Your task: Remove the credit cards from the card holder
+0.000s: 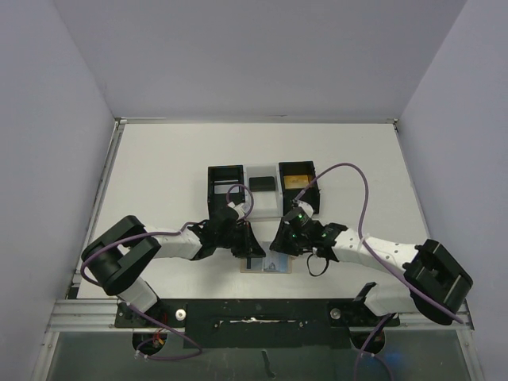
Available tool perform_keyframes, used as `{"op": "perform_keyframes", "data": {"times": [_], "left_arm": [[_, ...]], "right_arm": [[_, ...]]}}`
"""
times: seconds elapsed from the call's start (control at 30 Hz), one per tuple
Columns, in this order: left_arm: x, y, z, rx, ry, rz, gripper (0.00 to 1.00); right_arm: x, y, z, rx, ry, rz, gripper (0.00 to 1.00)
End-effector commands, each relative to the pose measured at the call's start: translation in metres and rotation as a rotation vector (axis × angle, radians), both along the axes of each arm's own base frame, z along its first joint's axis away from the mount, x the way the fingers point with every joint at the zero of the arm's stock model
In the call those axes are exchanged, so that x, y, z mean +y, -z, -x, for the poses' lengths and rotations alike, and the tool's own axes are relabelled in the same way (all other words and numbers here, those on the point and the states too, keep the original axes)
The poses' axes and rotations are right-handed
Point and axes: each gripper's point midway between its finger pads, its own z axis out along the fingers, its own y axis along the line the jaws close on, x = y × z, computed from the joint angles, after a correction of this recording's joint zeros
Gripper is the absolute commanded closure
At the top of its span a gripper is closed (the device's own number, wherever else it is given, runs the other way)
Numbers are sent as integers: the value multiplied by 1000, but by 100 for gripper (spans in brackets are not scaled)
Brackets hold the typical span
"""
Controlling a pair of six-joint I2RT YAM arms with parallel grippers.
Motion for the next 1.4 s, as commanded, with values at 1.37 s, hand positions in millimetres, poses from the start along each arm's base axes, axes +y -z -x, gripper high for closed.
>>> {"op": "perform_keyframes", "data": {"times": [1.37], "left_arm": [[-17,-22,0,-18,13,151,100]], "right_arm": [[-13,23,9,62,78,-4,77]]}}
